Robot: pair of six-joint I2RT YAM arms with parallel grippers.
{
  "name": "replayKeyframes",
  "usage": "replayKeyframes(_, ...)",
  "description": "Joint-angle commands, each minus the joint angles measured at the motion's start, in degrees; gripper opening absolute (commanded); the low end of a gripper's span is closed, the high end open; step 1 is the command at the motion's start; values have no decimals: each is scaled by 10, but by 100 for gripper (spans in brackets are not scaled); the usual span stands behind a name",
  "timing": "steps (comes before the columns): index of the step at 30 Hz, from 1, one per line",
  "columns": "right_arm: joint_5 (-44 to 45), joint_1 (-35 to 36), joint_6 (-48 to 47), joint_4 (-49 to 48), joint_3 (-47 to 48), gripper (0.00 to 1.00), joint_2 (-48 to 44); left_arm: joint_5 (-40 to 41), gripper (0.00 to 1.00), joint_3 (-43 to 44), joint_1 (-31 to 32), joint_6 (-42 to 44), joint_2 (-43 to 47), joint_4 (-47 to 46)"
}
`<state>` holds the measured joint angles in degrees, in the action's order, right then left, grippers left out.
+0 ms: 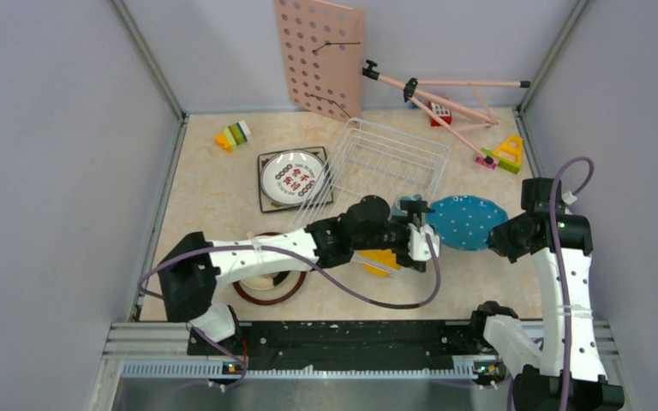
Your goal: Load the mixed dishes into the dish rack
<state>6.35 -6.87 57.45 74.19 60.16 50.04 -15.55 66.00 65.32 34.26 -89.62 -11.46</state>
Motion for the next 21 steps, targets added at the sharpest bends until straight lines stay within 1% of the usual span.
replayKeyframes(1,-17,4,6,-46,57,0,-6,41,94,41,31,100,-48,-42)
replayKeyframes(9,-23,4,-2,-46,66,0,-2,37,94,95,58,119,-117,-16)
replayKeyframes(11,-28,4,-2,-45,69,0,-3,52,92,114,62,121,-138,-14)
replayKeyframes(13,-33,4,-3,-44,73,0,-3,67,84,132,65,119,-160,-18)
replayKeyframes(16,-23,4,-6,-38,83,0,-4,84,69,155,69,120,-193,-41)
replayKeyframes(19,5,4,-6,-27,103,0,-10,102,60,174,75,123,-230,-77)
replayKeyframes(20,13,4,-7,-27,109,0,-12,109,52,180,78,122,-241,-94)
replayKeyframes(21,23,4,-10,-25,116,0,-14,114,43,188,80,119,-251,-108)
